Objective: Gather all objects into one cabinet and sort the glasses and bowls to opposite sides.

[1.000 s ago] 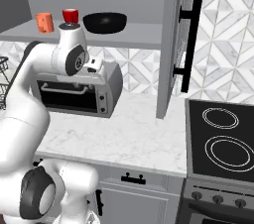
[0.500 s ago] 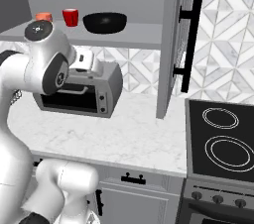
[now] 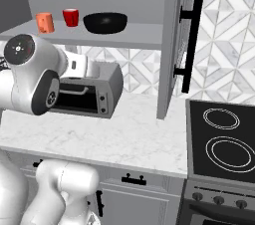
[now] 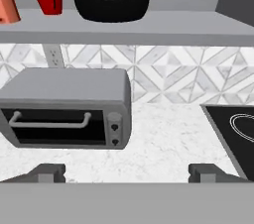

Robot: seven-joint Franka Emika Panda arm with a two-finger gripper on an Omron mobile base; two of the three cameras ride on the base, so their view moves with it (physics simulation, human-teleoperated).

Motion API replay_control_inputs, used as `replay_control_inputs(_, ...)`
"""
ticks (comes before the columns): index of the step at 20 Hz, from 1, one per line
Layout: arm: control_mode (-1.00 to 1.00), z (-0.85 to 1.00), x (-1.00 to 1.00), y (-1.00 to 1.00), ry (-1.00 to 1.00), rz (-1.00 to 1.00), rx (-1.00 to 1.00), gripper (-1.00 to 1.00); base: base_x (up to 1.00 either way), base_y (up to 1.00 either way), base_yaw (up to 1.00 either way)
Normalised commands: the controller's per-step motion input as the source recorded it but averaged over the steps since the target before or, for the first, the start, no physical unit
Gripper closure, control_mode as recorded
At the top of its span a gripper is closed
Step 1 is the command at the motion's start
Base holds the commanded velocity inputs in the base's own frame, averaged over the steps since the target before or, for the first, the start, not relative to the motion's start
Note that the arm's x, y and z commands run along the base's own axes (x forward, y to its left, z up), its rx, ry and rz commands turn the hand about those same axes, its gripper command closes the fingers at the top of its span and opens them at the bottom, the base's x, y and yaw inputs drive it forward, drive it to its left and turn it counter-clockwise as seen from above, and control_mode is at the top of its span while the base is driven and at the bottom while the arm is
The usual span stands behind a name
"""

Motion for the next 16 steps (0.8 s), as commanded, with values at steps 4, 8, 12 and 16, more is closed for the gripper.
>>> replay_control_inputs(4, 1.0, 0.0, 0.0, 0.0, 0.0, 0.0, 0.0, -1.0, -0.14, 0.02, 0.01)
replay_control_inputs(8, 1.0, 0.0, 0.0, 0.0, 0.0, 0.0, 0.0, -1.0, -0.93, 0.56, 0.13)
replay_control_inputs(12, 1.0, 0.0, 0.0, 0.0, 0.0, 0.0, 0.0, -1.0, -0.98, 0.88, 0.16)
replay_control_inputs(16, 1.0, 0.0, 0.0, 0.0, 0.0, 0.0, 0.0, -1.0, -0.49, 0.99, 0.07)
